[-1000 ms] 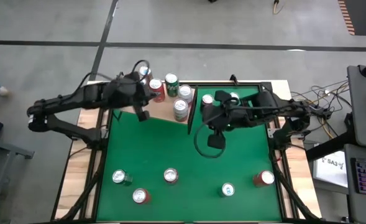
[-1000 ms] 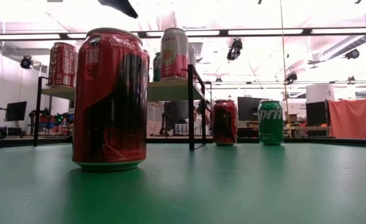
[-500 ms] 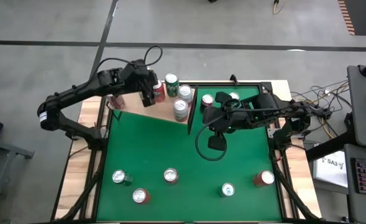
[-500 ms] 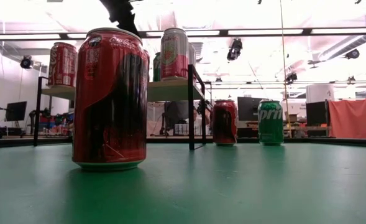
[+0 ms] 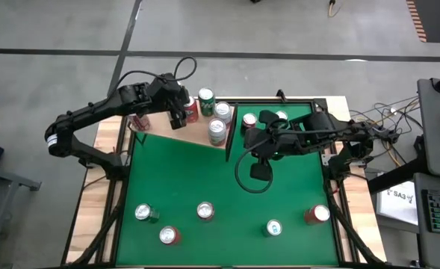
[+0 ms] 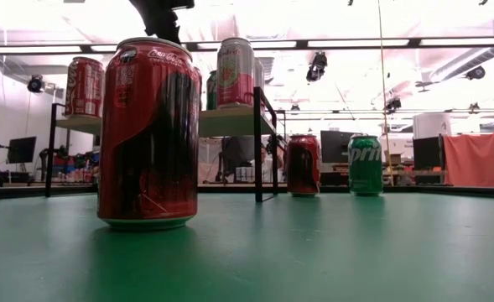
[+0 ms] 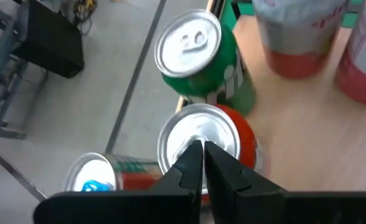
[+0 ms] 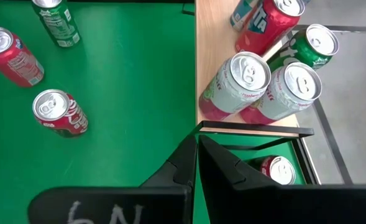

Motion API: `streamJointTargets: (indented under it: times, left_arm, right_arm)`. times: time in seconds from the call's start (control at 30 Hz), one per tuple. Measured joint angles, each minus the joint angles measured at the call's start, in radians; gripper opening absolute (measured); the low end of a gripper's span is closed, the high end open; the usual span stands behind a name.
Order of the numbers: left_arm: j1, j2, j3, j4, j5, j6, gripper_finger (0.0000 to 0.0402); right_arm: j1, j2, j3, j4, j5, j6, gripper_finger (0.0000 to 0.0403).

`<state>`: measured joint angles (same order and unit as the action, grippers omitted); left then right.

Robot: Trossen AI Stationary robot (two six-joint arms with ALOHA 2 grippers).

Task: Place canned beverage on shelf
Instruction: Put the red soda can on the shelf

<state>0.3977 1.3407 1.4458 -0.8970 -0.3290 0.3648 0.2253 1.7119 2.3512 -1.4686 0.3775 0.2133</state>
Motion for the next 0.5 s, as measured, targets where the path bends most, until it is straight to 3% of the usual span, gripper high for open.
streamJointTargets:
  times: [0.5]
  left_arm:
    - [0.000,0.000,-0.018,0.006,0.000,-0.018,0.0000]
  right_arm:
    - [0.000,0.000,0.000,-0.012,0.000,0.015,0.0009]
